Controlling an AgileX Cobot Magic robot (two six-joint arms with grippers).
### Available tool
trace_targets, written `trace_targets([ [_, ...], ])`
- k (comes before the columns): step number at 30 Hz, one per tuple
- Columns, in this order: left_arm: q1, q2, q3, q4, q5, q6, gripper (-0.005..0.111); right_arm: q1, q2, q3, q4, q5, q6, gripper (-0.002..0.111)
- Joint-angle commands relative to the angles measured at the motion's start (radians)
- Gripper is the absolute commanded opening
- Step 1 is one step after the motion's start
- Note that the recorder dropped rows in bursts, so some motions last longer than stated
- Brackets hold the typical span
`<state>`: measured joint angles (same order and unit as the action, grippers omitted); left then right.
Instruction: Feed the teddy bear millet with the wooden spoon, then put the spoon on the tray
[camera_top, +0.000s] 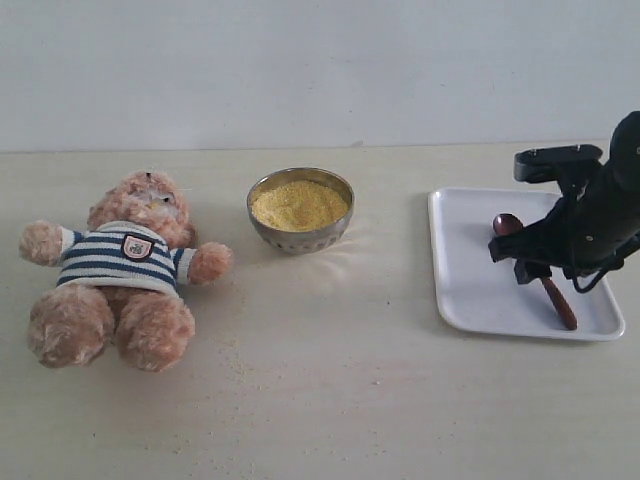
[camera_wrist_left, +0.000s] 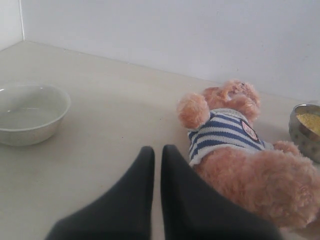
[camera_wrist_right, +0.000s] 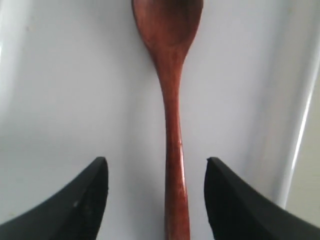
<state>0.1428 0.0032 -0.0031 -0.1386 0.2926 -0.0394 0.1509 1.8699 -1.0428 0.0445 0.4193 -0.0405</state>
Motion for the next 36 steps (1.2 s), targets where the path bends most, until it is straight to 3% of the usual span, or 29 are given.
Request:
trace_targets([
  [1, 0.001, -0.003, 0.003, 0.005, 0.003, 0.002, 0.005, -0.001, -0.127, -0.054, -0.001, 0.05, 0.022, 0.057],
  [4, 0.001, -0.003, 0.003, 0.005, 0.003, 0.002, 0.005, -0.001, -0.232, -0.053, -0.014, 0.058, 0.04, 0.048],
  [8, 0.001, -0.003, 0.003, 0.005, 0.003, 0.002, 0.005, -0.001, -0.383, 0.016, -0.027, -0.015, 0.053, 0.0],
  [12, 0.001, -0.003, 0.003, 0.005, 0.003, 0.002, 0.005, -0.001, -0.561, 0.198, -0.03, -0.296, 0.145, 0.001],
  [19, 0.001, -0.003, 0.003, 0.005, 0.003, 0.002, 0.005, -0.001, -0.95, 0.61, -0.03, -0.75, 0.091, 0.001],
  [27, 0.001, -0.003, 0.003, 0.005, 0.003, 0.002, 0.005, -0.001, -1.406, 0.79, -0.026, -0.72, -0.022, 0.001],
  [36, 0.001, -0.003, 0.003, 0.005, 0.003, 0.002, 0.005, -0.001, -1.581, 0.791, -0.026, -0.633, -0.018, 0.001],
])
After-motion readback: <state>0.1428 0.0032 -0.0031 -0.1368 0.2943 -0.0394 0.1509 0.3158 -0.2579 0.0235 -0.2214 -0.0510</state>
